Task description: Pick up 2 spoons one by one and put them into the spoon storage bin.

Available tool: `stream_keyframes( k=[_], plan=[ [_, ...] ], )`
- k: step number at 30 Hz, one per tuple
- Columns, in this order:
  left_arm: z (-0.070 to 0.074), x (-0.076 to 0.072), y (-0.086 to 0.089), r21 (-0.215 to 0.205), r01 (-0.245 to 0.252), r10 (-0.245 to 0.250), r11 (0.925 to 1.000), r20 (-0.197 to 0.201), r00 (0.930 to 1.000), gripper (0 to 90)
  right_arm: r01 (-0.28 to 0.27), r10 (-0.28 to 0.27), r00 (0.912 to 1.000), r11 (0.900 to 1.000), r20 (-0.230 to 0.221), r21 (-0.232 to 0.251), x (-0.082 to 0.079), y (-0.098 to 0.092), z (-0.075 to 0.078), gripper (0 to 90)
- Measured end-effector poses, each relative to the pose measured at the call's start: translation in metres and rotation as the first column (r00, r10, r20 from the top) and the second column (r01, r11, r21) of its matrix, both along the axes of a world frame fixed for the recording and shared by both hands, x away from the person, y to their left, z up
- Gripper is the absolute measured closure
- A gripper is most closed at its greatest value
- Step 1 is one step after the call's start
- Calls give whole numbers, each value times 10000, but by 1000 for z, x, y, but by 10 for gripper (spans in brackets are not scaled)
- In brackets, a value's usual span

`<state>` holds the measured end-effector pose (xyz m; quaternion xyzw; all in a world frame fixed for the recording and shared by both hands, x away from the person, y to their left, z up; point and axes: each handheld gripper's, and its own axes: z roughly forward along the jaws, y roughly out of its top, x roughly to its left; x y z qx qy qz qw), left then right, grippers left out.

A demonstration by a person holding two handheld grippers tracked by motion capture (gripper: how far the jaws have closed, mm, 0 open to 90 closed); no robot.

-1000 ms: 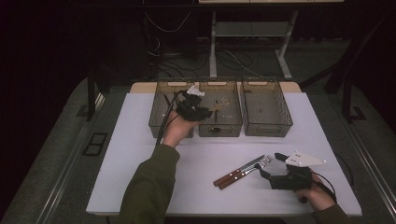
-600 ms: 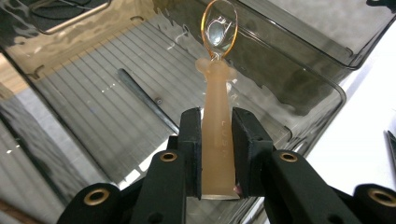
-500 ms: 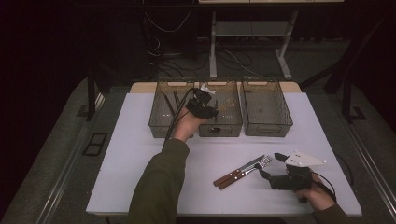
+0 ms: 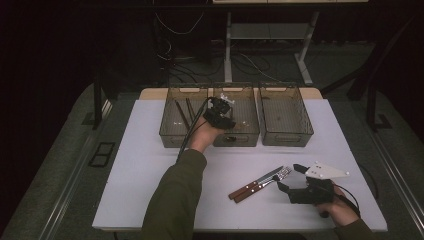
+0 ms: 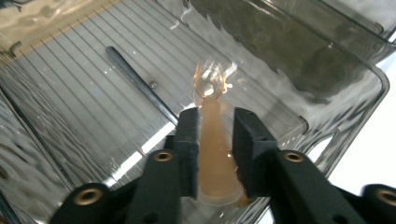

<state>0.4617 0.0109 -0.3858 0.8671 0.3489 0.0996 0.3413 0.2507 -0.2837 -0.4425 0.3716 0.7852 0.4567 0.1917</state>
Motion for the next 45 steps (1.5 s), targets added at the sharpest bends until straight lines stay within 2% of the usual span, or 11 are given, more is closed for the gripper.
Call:
stream_keyframes(
  k=[6, 10, 11, 15, 17, 22, 27, 31, 35, 43, 45],
  plan=[
    [4, -2, 1, -217, 127, -121, 9997, 276, 9995, 569, -18, 18, 10000, 10000, -10, -19, 0, 0, 0, 139],
    [8, -5, 5, -484, 489, -465, 9976, 506, 9976, 511, -2, 1, 10000, 10000, -33, -12, 0, 0, 0, 139],
    [8, -8, 5, -748, 426, -392, 9963, 467, 9981, 501, -3, 3, 10000, 10000, -18, -20, 0, 0, 0, 139],
    [12, -17, 10, -1150, 685, -622, 9910, 571, 9964, 463, -8, 7, 10000, 10000, -20, -39, 0, 0, 0, 139],
    [14, -21, 12, -1150, 731, -658, 9907, 665, 9956, 437, 0, -1, 10000, 10000, -32, -72, 0, 0, -1, 139],
    [18, -35, 21, -1538, 972, -840, 9833, 902, 9924, 400, 3, -3, 10000, 10000, -24, -91, 0, 0, -1, 139],
    [23, -52, 32, -2030, 1203, -1016, 9718, 1003, 9898, 362, 25, -25, 10000, 9999, -18, -99, 1, 0, -1, 139],
    [24, -62, 39, -2118, 1353, -1156, 9679, 1028, 9880, 332, 58, -58, 10000, 9999, -48, -91, 1, 0, -1, 139],
    [22, -72, 47, -1872, 1471, -1257, 9713, 1215, 9846, 299, 44, -44, 10000, 9999, -34, -110, 1, 0, -1, 139],
    [12, -90, 62, -1955, 1451, -1216, 9699, 1274, 9844, 238, 85, -86, 9999, 9999, -75, -108, 1, 0, -1, 139],
    [8, -97, 66, -1852, 1443, -1216, 9720, 1287, 9842, 212, 91, -92, 9999, 9999, -71, -125, 1, 0, -2, 139]
  ],
)
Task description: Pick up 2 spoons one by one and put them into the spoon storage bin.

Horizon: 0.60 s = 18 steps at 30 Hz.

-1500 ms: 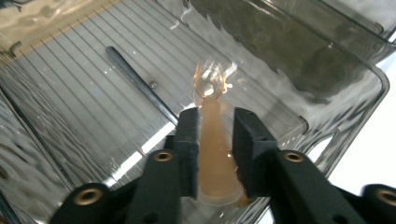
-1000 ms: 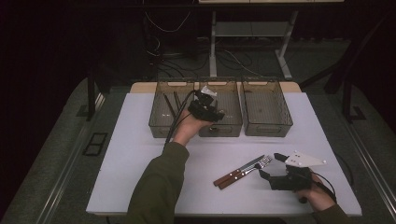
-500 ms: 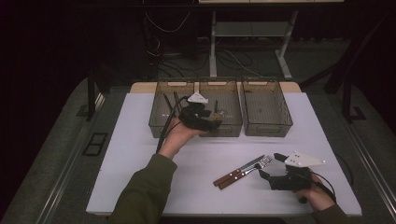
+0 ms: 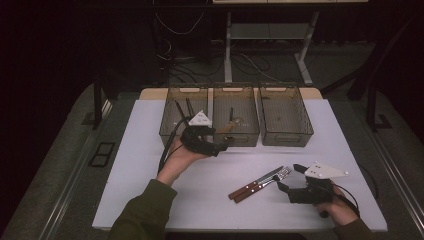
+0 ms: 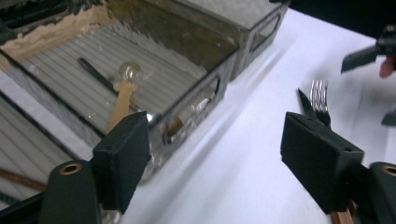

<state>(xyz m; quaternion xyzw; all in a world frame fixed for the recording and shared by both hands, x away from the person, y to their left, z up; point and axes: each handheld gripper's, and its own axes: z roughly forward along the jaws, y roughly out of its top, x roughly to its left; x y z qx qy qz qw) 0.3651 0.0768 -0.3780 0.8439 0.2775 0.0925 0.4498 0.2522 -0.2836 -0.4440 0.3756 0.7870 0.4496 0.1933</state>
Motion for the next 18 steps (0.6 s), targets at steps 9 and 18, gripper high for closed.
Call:
stream_keyframes(
  k=[9, 18],
  plan=[
    [-18, -26, 23, 103, 34, -36, 9999, 219, 9998, 132, 15, -15, 10000, 10000, -15, -12, 1, 0, 0, 139],
    [-31, -57, 46, -154, -115, 121, 9998, 440, 9990, 16, 1, -1, 10000, 10000, 47, -1, 0, 0, 0, 139]
  ],
)
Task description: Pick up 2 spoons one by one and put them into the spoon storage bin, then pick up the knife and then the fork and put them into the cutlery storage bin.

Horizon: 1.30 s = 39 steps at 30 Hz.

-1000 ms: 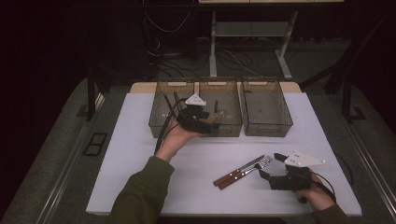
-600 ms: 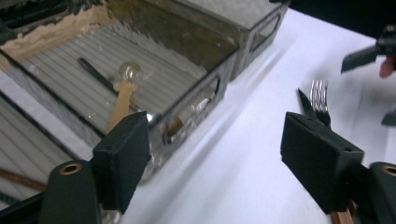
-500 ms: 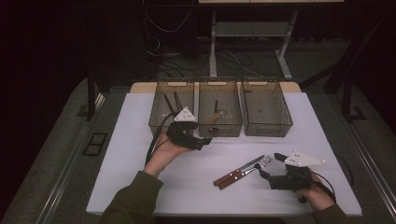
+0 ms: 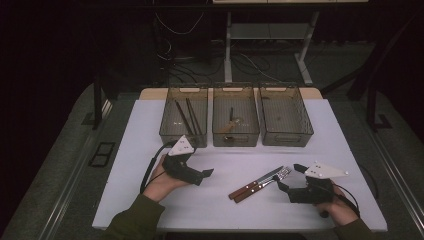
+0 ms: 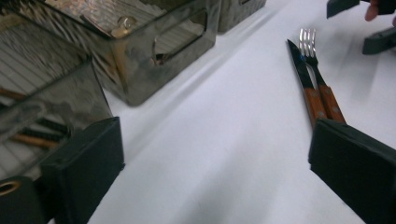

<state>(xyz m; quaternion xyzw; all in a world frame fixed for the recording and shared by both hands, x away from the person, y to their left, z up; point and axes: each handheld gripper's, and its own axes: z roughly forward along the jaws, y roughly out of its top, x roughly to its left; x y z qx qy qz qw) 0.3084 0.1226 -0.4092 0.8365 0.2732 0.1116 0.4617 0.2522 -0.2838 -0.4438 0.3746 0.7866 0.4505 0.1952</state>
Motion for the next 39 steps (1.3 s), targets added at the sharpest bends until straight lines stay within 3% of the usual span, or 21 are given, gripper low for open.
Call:
stream_keyframes(
  k=[7, 11, 15, 18, 21, 23, 25, 29, 32, 34, 39],
  plan=[
    [-11, -18, 13, -330, 139, -146, 9994, -193, 9997, 0, -128, 128, 9999, 9999, 100, -47, -1, 1, 1, 139],
    [-16, -26, 18, -308, 212, -215, 9993, -116, 9997, 0, -167, 168, 9998, 9998, 119, -109, 0, 0, 3, 139],
    [-22, -36, 26, -319, 240, -247, 9992, -204, 9995, 0, -133, 132, 9998, 9999, -169, -25, -1, 0, 4, 139],
    [-24, -41, 31, -481, 203, -218, 9986, -302, 9993, 0, -405, 405, 9984, 9992, -390, 4, -1, 1, 7, 139],
    [-27, -44, 34, -301, 323, -334, 9990, -371, 9988, 0, -759, 764, 9951, 9971, -631, 91, -3, 1, 11, 138],
    [-28, -43, 34, -264, 361, -370, 9990, -350, 9987, 0, -1111, 1132, 9900, 9934, -848, 285, -3, 0, 14, 121],
    [-29, -42, 34, -199, 434, -440, 9989, -310, 9985, 0, -1801, 1858, 9767, 9818, -1076, 609, -4, 0, 16, 122],
    [-28, -43, 34, -268, 357, -365, 9990, -285, 9989, 0, -2290, 2320, 9613, 9727, -1487, 371, -6, 8, 17, 160],
    [-28, -42, 34, -316, 340, -349, 9989, -289, 9990, 0, -2629, 2646, 9512, 9643, -1584, 319, -7, 15, 17, 288],
    [-29, -41, 35, -334, 320, -333, 9989, -395, 9987, 0, -2947, 2965, 9398, 9549, -1696, 363, -7, 18, 17, 416],
    [-29, -41, 34, -330, 353, -367, 9988, -415, 9985, 0, -3206, 3189, 9251, 9469, -2061, 263, -5, 28, 14, 603]
  ],
)
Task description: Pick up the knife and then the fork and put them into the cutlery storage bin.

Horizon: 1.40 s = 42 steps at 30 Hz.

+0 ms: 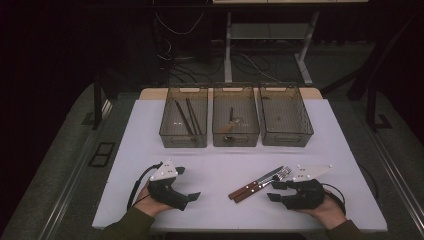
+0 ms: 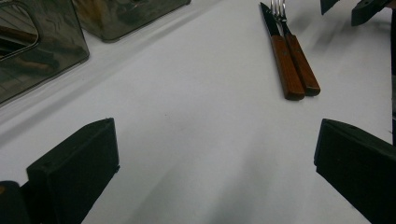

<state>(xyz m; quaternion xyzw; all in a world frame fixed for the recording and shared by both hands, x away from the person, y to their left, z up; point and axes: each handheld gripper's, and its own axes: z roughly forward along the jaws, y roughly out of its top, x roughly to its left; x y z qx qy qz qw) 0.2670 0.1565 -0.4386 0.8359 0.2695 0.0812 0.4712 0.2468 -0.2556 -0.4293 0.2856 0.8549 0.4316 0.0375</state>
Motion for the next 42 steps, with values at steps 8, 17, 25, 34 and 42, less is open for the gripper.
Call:
stream_keyframes(
  k=[8, 17, 25, 34, 42],
  plan=[
    [-1, 2, -1, 134, 85, -86, 9999, 64, 9999, 0, -717, 717, 9974, 9973, -6, -146, 1, 19, -1, 838],
    [-3, 4, 1, 143, 127, -127, 9998, 32, 9999, 0, -1308, 1299, 9912, 9907, -234, -381, 5, 41, -5, 900],
    [-3, 4, 0, 98, 181, -181, 9998, 50, 9998, 0, -1602, 1583, 9867, 9854, -358, -579, 9, 58, -11, 900],
    [-3, 4, -1, 184, 251, -251, 9995, 43, 9997, 0, -1929, 1903, 9810, 9778, -380, -824, 12, 73, -16, 899],
    [-2, 4, -1, 192, 277, -278, 9994, 59, 9996, 0, -2016, 1989, 9793, 9746, -364, -971, 13, 83, -17, 899]
  ],
)
